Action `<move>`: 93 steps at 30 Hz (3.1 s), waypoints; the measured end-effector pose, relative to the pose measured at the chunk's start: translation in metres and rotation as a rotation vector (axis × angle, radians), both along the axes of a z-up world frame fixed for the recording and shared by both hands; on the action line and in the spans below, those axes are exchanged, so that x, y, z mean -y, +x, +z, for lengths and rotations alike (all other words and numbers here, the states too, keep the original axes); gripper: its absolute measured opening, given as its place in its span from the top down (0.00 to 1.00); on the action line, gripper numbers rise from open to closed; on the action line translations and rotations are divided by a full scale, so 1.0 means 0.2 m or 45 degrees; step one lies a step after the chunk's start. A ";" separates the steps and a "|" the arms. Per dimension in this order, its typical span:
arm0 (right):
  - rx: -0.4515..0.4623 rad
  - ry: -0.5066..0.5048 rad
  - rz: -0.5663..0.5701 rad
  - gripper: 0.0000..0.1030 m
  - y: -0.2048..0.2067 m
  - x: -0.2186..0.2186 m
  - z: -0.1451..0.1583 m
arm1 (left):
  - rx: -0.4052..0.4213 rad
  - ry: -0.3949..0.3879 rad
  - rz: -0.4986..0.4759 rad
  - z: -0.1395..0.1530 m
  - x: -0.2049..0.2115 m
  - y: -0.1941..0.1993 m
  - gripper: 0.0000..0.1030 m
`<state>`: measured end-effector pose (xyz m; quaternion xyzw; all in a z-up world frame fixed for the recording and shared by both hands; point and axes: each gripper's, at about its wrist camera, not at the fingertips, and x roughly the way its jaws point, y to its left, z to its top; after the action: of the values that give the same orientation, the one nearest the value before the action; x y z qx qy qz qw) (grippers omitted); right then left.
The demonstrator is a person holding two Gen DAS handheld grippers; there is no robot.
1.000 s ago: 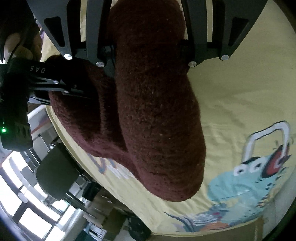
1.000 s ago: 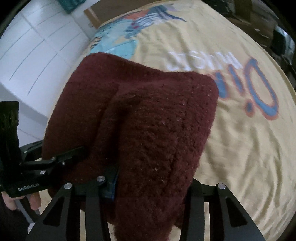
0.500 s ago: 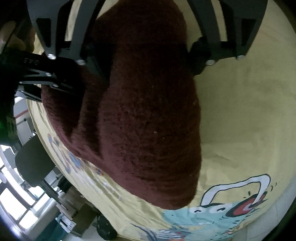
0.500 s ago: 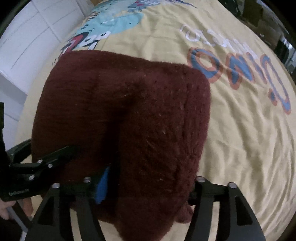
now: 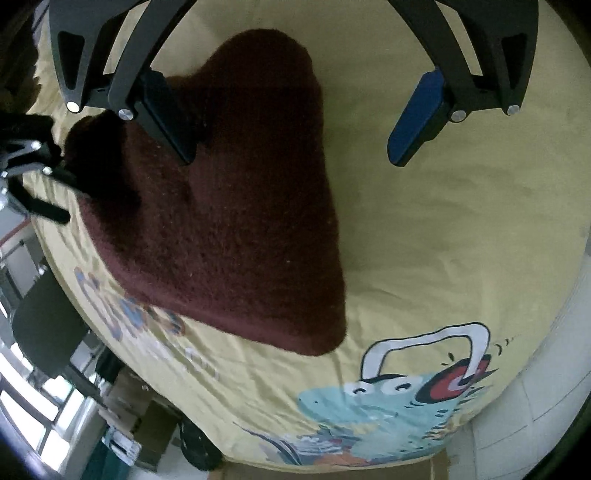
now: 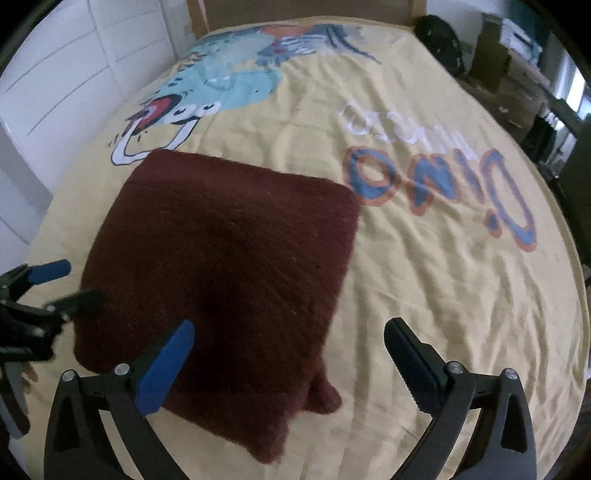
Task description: Fold small clothes
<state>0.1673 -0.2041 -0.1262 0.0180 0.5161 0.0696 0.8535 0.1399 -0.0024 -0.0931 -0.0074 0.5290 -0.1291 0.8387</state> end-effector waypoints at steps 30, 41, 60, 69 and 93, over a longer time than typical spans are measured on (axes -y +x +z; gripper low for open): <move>0.218 -0.090 -0.154 0.00 -0.49 0.22 0.44 | 0.207 0.153 0.161 0.44 -0.09 -0.31 0.01; 0.247 -0.120 -0.222 0.00 -0.81 0.33 0.58 | 0.237 0.177 0.198 0.62 -0.11 -0.57 0.01; 0.218 -0.161 -0.254 0.00 -0.89 0.40 0.56 | 0.214 0.180 0.192 0.59 -0.16 -0.60 0.01; 0.213 -0.168 -0.253 0.00 -0.89 0.39 0.56 | 0.197 0.187 0.180 0.57 -0.17 -0.60 0.01; 0.211 -0.171 -0.249 0.00 -0.90 0.40 0.54 | 0.170 0.200 0.175 0.53 -0.16 -0.60 0.01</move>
<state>-0.0121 -0.2847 -0.0176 0.0054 0.4429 -0.0474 0.8953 0.0198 0.0293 0.0138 0.0305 0.4785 -0.0296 0.8771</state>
